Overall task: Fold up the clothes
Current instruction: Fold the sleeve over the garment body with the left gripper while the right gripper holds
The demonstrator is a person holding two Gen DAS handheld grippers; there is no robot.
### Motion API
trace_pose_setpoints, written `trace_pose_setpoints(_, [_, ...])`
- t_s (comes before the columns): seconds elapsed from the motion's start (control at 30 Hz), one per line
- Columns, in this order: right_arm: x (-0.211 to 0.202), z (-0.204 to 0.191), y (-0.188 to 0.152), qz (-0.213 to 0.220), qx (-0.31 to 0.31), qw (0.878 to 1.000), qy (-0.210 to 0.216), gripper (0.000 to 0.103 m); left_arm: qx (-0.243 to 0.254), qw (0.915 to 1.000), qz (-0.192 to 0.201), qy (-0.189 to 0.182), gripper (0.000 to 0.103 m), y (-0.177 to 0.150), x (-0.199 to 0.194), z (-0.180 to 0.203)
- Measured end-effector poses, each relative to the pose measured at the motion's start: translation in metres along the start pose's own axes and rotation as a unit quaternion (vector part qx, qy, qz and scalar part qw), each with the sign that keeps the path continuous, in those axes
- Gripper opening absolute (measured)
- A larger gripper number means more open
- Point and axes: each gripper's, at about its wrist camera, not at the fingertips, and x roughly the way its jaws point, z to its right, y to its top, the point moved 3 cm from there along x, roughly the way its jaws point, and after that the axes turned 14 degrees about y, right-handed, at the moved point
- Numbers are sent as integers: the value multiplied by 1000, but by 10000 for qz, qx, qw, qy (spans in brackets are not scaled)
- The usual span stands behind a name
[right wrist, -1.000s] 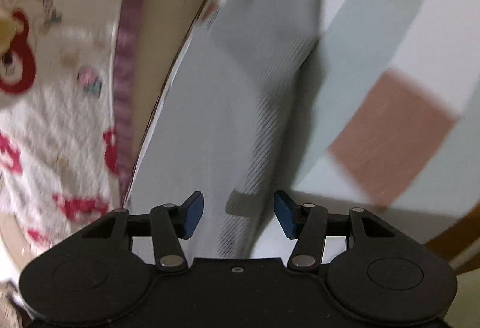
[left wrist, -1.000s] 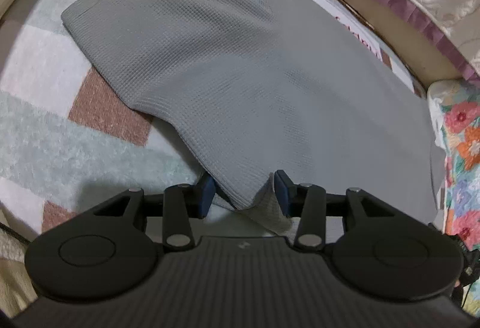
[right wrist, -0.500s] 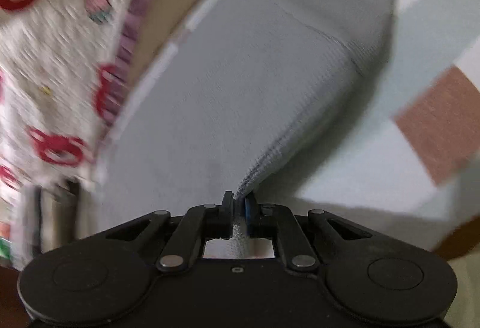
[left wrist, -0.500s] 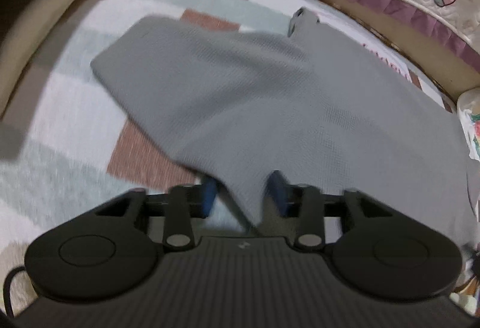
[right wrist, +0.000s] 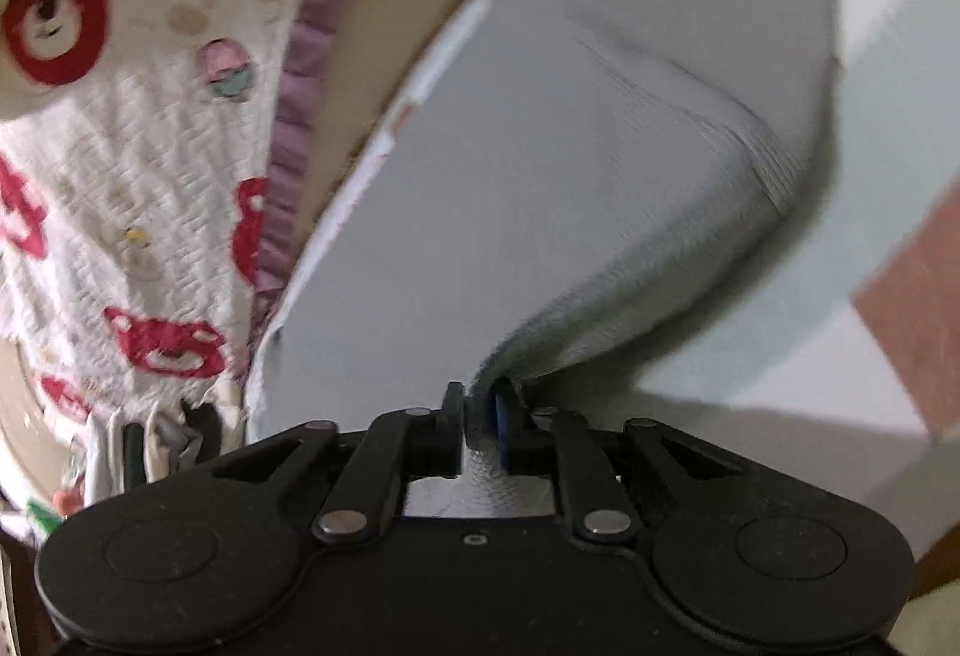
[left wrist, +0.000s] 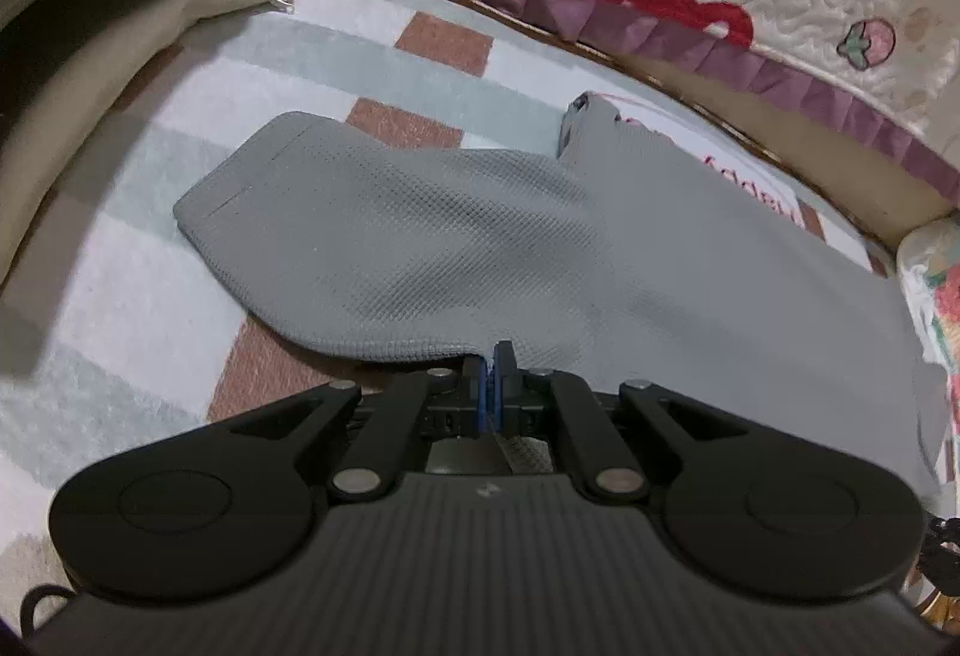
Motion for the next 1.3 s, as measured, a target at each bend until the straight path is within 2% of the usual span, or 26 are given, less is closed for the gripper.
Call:
trace_pose_setpoints(0.1, [14,-1,13,-222,-259,9993,-178,8,200,9992,280,-206,1,34,-11,16])
trace_pose_setpoints(0.17, [21,-20,34,-293,-695,9970,-152,8,138,9959,794,-423,1,67,-34,25])
trace_pose_setpoints(0.23, [8,-70,59,96,-1505,9878,390,8,-26,9887,1334,-680,1,90,-56,26])
trace_pose_setpoints(0.3, [-10,-111,68,500,-2331,9670,903,8,-127,9840,1601,-774,1,98,-65,23])
trace_pose_setpoints(0.37, [-16,-120,63,557,-2620,9581,1020,7,-114,9884,1388,-609,1,88,-48,18])
trace_pose_setpoints(0.5, [0,-87,57,357,-2386,9691,518,7,-74,9956,887,-293,1,64,-8,9])
trace_pose_setpoints(0.63, [16,-55,50,157,-2143,9766,14,7,-34,9993,382,23,4,39,31,-1])
trace_pose_setpoints(0.73, [27,-31,45,6,-1956,9800,-364,8,59,9994,329,8,6,39,23,1])
trace_pose_setpoints(0.8, [33,-17,41,-78,-1846,9811,-573,13,117,9993,348,-116,24,37,7,7])
trace_pose_setpoints(0.83, [32,-16,39,-78,-1834,9813,-571,14,138,9991,369,-177,29,32,-1,10])
trace_pose_setpoints(0.9, [31,-16,35,-77,-1810,9818,-567,17,187,9986,350,-344,32,21,-16,19])
trace_pose_setpoints(1.0, [28,-13,28,-68,-1723,9836,-527,38,290,9967,75,-757,36,-2,-26,40])
trace_pose_setpoints(1.1, [24,-3,14,15,-1374,9903,-197,41,407,9934,-264,-1039,40,-21,-14,61])
trace_pose_setpoints(1.17, [23,1,7,86,-1250,9921,-26,42,470,9932,-471,-960,40,-29,4,72])
trace_pose_setpoints(1.23, [25,3,4,87,-1030,9945,134,47,325,9958,-430,-738,40,-29,10,73])
trace_pose_setpoints(1.3, [27,2,4,50,-1083,9939,187,47,138,9980,-336,-511,43,-28,14,71])
